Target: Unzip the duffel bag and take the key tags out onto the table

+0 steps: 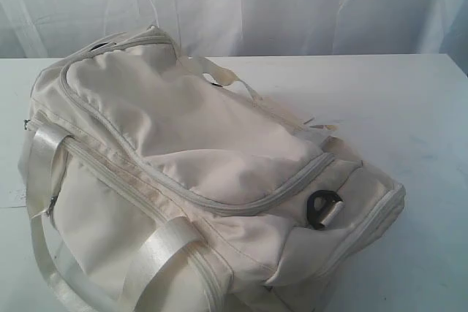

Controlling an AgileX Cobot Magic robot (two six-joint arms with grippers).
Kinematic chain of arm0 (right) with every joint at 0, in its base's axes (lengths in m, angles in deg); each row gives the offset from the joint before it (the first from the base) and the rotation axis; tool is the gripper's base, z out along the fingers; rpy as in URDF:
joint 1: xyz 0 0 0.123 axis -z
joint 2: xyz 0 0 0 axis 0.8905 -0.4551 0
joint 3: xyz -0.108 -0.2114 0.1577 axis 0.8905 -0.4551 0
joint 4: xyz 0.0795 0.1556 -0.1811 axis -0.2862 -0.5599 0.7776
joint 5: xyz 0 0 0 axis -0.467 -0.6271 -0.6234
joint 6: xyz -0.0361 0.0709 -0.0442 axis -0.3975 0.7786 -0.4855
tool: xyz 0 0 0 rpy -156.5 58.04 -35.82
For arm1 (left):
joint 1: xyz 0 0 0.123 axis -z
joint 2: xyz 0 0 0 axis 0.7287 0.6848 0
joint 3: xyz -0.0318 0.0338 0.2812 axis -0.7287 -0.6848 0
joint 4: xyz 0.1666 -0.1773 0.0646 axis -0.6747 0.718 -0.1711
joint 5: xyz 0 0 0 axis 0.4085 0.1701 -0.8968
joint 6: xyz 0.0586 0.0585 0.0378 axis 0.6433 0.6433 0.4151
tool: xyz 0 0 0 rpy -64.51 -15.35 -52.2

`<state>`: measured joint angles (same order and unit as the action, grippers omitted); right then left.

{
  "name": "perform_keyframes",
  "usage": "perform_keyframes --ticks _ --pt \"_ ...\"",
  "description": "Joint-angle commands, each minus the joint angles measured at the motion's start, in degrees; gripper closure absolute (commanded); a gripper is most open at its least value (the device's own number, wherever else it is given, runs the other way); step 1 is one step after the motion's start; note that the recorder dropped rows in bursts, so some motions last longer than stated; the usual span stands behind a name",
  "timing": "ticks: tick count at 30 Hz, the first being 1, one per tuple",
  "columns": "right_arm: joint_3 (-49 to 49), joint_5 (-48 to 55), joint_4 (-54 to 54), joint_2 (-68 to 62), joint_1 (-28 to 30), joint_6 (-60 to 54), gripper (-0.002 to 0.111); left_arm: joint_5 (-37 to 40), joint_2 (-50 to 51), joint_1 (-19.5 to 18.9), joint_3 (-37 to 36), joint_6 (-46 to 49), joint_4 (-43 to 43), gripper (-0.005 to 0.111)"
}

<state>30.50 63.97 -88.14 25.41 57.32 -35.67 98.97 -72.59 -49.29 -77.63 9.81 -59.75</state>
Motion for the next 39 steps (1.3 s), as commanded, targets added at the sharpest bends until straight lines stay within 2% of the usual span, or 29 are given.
perform_keyframes --ticks 1,25,39 --pt "-0.27 -0.41 0.04 0.39 0.41 -0.11 0.108 0.09 -0.25 -0.21 -0.06 0.30 0.11 0.107" --pt "-0.27 -0.41 0.04 0.39 0.41 -0.11 0.108 0.48 -0.25 -0.21 -0.06 0.30 0.11 0.107" --pt "-0.27 -0.41 0.07 0.39 -3.54 -0.11 0.108 0.48 -0.25 -0.21 -0.06 0.30 0.11 0.107"
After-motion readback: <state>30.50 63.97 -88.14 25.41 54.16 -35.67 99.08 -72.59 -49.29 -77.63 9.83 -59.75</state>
